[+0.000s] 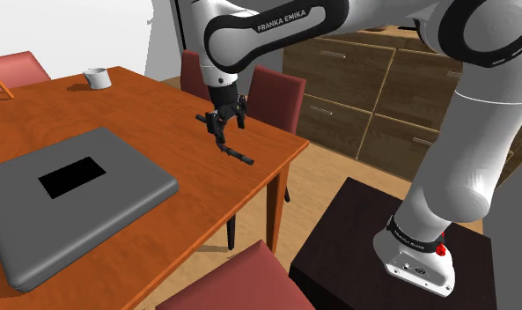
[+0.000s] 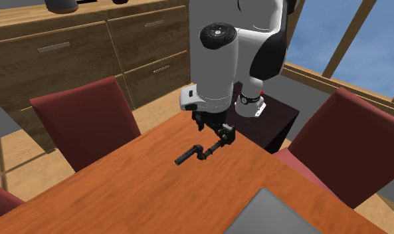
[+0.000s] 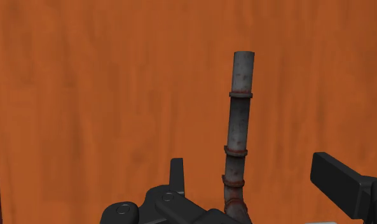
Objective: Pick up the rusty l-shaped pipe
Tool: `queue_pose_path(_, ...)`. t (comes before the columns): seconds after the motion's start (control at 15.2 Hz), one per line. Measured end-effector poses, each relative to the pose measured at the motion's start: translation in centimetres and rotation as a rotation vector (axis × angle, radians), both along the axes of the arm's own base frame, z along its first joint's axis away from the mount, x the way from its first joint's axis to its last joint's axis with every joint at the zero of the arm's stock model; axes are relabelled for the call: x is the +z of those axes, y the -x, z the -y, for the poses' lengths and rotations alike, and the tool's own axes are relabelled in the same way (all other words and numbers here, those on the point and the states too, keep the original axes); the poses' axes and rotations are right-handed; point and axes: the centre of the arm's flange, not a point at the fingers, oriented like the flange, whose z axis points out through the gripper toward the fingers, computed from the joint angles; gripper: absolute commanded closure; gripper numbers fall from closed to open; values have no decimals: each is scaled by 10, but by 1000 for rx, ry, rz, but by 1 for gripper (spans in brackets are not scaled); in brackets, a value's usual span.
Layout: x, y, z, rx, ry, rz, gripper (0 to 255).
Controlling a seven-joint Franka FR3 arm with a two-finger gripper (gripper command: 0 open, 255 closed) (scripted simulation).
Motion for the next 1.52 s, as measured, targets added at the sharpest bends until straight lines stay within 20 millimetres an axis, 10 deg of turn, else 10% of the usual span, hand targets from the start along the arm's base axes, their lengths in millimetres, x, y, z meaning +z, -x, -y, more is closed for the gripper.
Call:
queue_pose_path(0.59, -48, -12, -7, -3, -1, -3, 0)
queue_pose_path(0.66, -49, -12, -7, -3, -1, -2, 255)
queue_pose_path(1.52, -39, -13, -7, -3, -1, -2, 255)
